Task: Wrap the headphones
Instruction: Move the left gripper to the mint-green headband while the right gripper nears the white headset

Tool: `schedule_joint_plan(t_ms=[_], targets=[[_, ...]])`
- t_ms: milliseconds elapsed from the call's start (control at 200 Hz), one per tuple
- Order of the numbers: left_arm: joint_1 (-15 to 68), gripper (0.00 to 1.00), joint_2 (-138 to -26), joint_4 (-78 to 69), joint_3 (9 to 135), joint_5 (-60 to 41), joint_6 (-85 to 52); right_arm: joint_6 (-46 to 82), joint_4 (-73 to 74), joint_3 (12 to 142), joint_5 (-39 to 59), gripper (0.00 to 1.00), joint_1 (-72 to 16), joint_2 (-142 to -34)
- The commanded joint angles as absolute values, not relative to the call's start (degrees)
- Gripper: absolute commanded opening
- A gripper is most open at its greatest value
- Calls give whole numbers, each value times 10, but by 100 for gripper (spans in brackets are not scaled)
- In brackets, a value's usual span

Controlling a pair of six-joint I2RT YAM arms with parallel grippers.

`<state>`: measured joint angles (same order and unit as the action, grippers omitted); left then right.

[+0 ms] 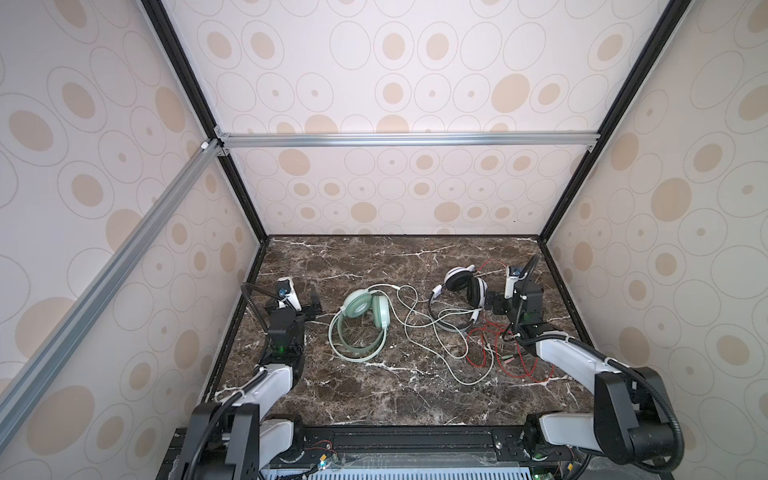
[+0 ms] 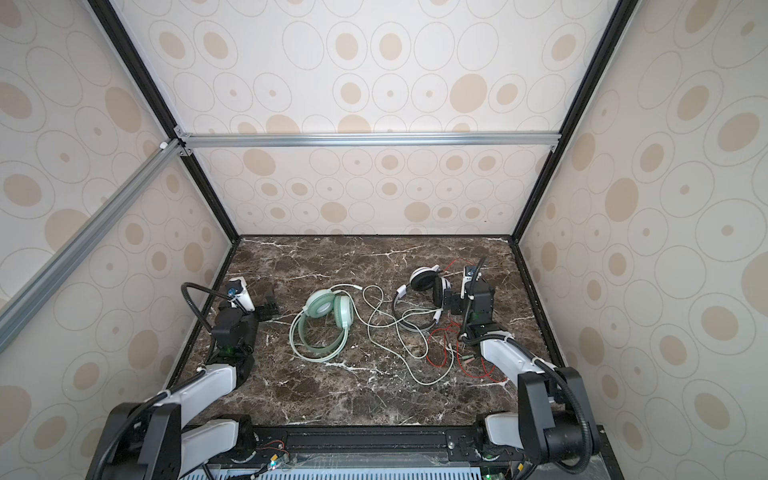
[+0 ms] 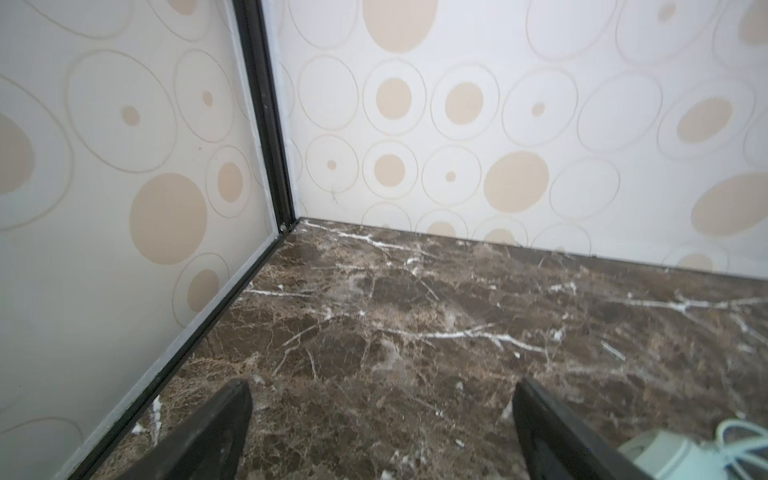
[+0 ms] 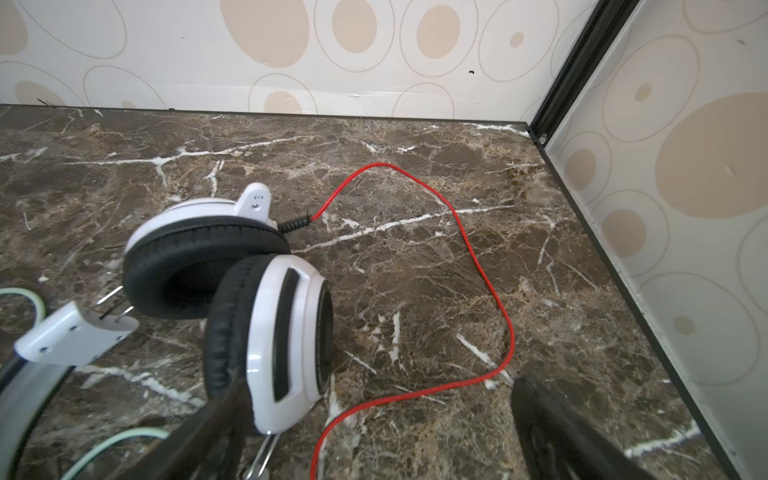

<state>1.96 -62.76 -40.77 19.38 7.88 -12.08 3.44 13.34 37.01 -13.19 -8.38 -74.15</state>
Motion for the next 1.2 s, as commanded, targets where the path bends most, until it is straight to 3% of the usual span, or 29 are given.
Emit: schedule_joint_plan(t_ms=[0,165,330,445,660,855,1195], targets=[[22,98,-581,-172,267,83,-266,104,-63,445,-174,100,-108,-723],[24,98,-529,25,315,29,-369,132,-213,537,-168,100,-178,-732],[46,98,-493,108,322,-65,-401,187,-309,581,-131,100,-244,-743],[94,98,-465,165,330,-58,-444,214,-326,582,-114,100,-285,-724],[155,98,-420,208,311,-44,-557,212,-386,623,-92,100,-330,-716],[190,98,-445,249,301,-14,-596,214,-415,625,-69,100,-340,-686],[204,98,-490,172,248,-19,-632,206,-405,594,-77,100,-343,-645]])
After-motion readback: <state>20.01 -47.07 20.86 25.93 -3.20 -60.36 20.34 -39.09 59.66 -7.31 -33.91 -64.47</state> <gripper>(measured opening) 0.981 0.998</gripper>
